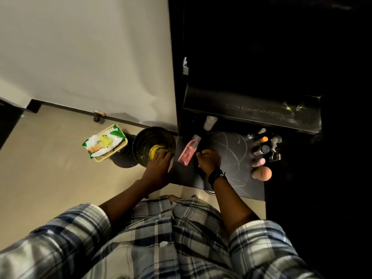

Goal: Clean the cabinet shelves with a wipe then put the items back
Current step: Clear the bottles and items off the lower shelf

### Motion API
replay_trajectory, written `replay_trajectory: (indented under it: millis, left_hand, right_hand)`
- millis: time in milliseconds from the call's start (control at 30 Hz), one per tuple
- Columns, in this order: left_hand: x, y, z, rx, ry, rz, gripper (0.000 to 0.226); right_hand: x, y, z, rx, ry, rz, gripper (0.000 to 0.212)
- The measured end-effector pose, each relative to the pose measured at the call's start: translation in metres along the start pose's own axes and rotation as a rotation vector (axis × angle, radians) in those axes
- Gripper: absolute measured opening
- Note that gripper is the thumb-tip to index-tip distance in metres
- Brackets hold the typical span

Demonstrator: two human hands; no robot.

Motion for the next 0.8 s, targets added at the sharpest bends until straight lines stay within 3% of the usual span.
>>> replay_trajectory:
  millis: [133, 300, 400, 533, 700, 800]
  left_hand:
    - [0.002, -0.032, 0.019, 0.072, 0.043, 0.002, 0.055]
    - [0.028, -0.091, 0.046, 0.281, 0.138, 0.134, 0.049]
    - [0.046, -0.126, 0.064, 0.323, 0.2, 0.115, 0.056]
    - [0.059, -0.178, 0.073, 0.405, 0.261, 0.02, 0.062]
    - [0.081, -0.225, 0.093, 0.457, 0.324, -0.007, 0.067]
    - [0.084, -0.247, 0.098, 0.464, 0.29, 0.029, 0.058]
  right_hand:
    - [-0.072, 0.0, -0.028, -0.054, -0.265, 0.038, 0.011]
    - [-0.139, -0.019, -0.05, -0.078, -0.384, -0.036, 0.009]
    - [-0.173, -0.026, -0.068, -0.111, -0.504, -0.195, 0.027]
    - [-0.189, -0.041, -0.079, -0.099, -0.446, -0.43, 0.046]
    - [-0.189, -0.063, -0.077, -0.071, -0.293, -0.51, 0.057]
    - [-0.19, -0.072, -0.074, -0.064, -0.227, -0.514, 0.06]
Point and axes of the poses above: each hand's wrist, its own z-axis towards the middle knuckle, its own x-axis out of the palm, y = z × x, the point moved 8 cm from there along z, towards the middle knuckle, and after that the axes turned 2 degrees about y, right-handed, at the moved point
